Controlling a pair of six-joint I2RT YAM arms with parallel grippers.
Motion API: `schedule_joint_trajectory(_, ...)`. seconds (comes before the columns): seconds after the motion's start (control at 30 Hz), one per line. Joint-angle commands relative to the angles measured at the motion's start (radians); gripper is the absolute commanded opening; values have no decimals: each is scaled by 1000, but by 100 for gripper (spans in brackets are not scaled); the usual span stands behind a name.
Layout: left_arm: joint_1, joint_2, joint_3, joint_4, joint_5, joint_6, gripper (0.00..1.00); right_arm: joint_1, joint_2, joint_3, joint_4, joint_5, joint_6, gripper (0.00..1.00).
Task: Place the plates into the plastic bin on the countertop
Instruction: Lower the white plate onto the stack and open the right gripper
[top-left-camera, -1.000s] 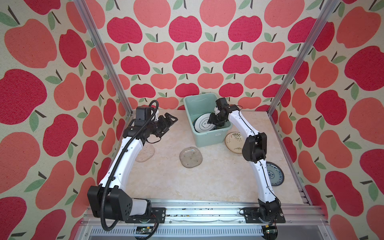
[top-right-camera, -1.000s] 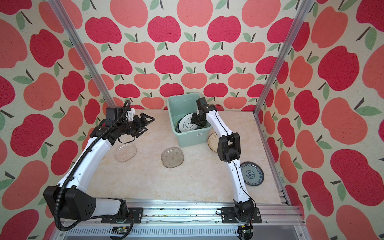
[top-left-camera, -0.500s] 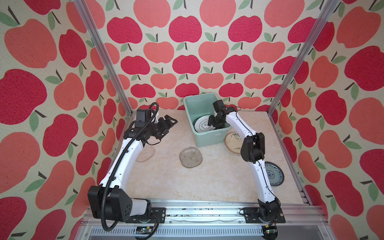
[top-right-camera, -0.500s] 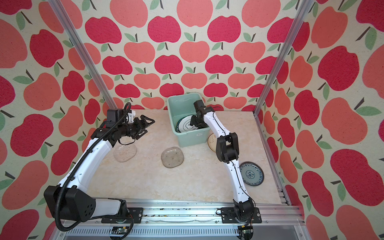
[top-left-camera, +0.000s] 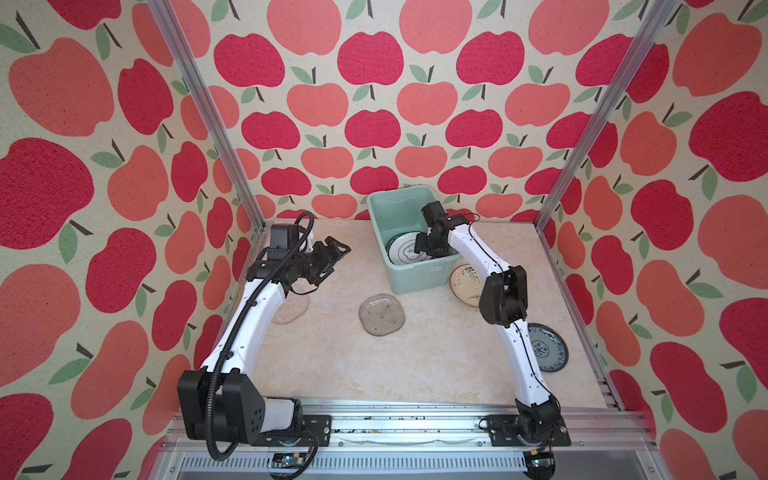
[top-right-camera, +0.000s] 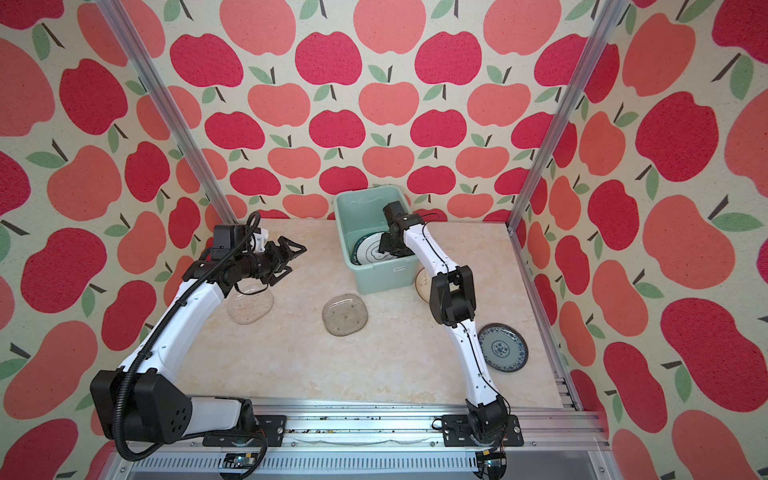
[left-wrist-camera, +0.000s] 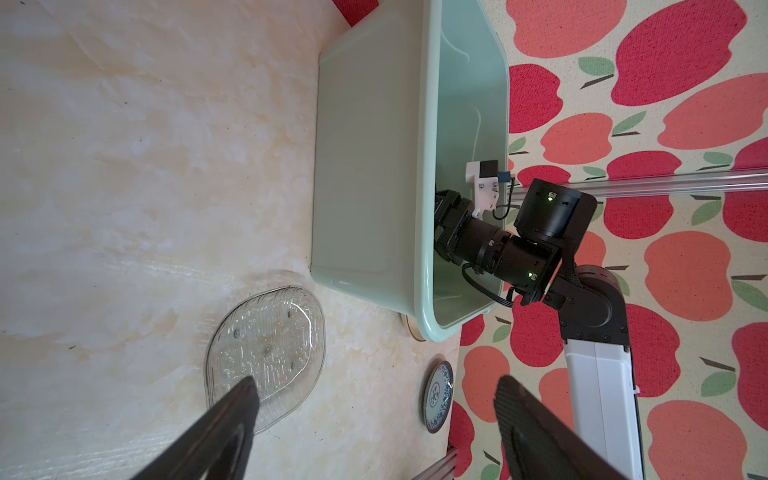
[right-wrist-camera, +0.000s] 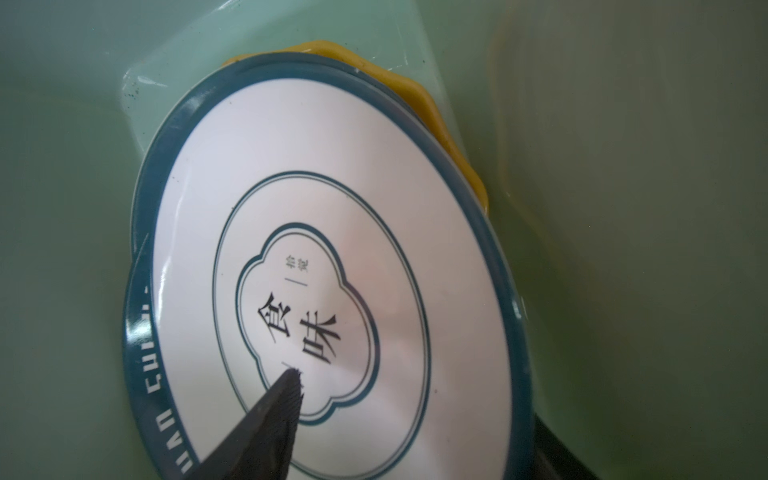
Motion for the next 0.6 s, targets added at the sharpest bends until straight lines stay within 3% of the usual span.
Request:
schedule_joint_trajectory(0.0,8,-31,-22,21,19,-2,91,13,32,51,-68,86,-17,70)
schedule_joint_trajectory(0.4,27,-40,-43,26,28,1,91,48,23,81,-88,214,-67,71)
schedule_joint_trajectory(0.57,28,-51,-46,19,25,2,91,56,-5,87,-75,217,-89,71)
